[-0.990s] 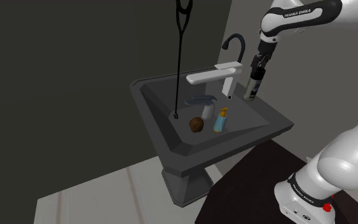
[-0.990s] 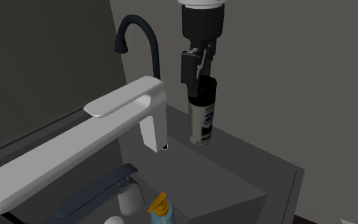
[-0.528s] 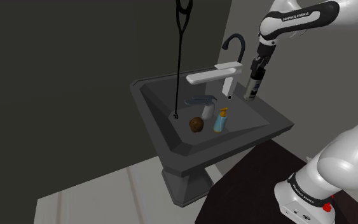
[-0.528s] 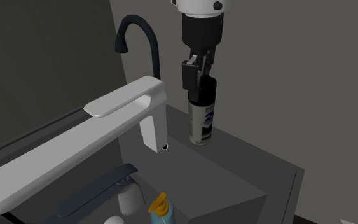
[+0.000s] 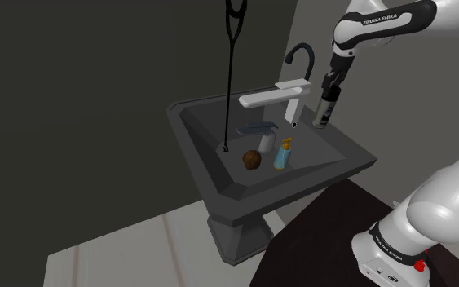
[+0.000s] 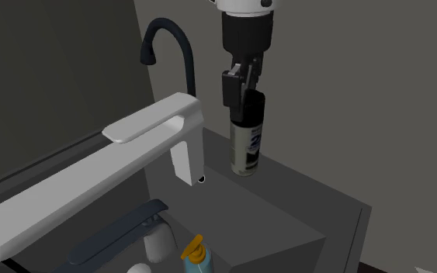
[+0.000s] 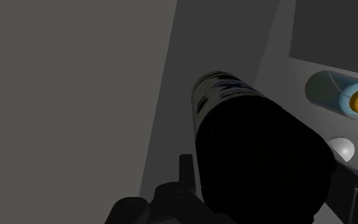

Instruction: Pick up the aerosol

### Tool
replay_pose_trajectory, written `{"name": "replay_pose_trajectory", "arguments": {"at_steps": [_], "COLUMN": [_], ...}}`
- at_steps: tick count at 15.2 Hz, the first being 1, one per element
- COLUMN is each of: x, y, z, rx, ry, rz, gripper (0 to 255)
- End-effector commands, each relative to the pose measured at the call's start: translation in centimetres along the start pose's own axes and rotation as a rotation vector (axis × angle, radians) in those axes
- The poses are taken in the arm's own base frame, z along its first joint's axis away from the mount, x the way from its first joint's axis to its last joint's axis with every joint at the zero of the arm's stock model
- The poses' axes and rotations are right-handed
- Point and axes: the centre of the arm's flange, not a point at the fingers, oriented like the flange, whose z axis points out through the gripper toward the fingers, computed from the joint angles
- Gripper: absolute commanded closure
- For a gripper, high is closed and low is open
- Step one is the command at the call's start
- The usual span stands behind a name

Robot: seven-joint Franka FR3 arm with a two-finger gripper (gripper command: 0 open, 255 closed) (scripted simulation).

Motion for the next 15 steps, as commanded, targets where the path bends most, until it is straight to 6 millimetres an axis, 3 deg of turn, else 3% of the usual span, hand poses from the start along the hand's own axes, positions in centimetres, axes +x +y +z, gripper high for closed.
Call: {"name": "replay_pose_trajectory", "arguments": {"at_steps": [1,13,15], "x": [0.0,-0.1,-0.1], "y": [0.1,0.6,0.6], "z": [-0.9,-7.2,-7.3], "rx": [0.0,0.0,0.0], "ry": [0.0,0.0,0.0], "rz": [0.0,0.0,0.0], "gripper": [255,255,255]}}
